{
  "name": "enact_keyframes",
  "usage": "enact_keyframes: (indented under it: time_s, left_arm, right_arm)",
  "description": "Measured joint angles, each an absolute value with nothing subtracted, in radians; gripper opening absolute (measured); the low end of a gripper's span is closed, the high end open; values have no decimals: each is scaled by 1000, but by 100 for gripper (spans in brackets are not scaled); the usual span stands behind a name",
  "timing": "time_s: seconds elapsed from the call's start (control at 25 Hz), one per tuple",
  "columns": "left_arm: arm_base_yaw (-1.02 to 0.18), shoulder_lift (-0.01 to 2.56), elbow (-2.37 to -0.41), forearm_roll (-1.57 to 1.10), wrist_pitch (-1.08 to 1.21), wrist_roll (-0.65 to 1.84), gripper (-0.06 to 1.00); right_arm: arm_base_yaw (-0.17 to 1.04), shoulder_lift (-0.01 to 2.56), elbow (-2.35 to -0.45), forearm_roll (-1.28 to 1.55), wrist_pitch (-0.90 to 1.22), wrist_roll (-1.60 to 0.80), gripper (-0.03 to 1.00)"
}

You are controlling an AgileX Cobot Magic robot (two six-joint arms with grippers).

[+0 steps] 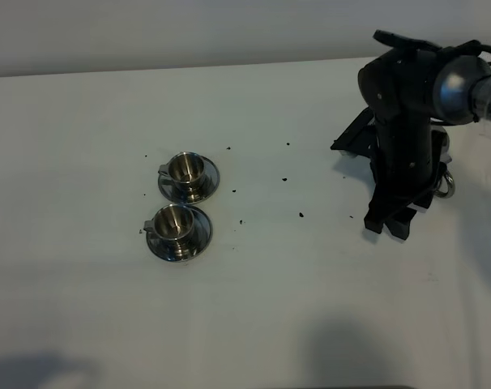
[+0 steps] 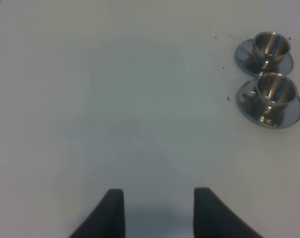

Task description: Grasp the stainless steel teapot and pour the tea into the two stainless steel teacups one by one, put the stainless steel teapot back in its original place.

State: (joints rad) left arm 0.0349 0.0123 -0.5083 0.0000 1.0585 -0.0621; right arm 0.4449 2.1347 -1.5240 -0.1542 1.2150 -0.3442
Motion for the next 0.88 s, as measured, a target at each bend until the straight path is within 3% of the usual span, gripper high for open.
enact_keyframes:
  time_s: [0.36,0.6,0.88]
  left_arm:
    - [35,12,-508,0,1059,-61,37]
    - [35,12,-508,0,1058,-59,37]
    - [35,12,-508,0,1058,-59,37]
  right_arm:
    - [445,1997,-1524,-86,1215,-337,54]
    - [442,1883,-1524,-209,1216,-184,54]
    - [332,1876,-1524,-179,1216,-111,54]
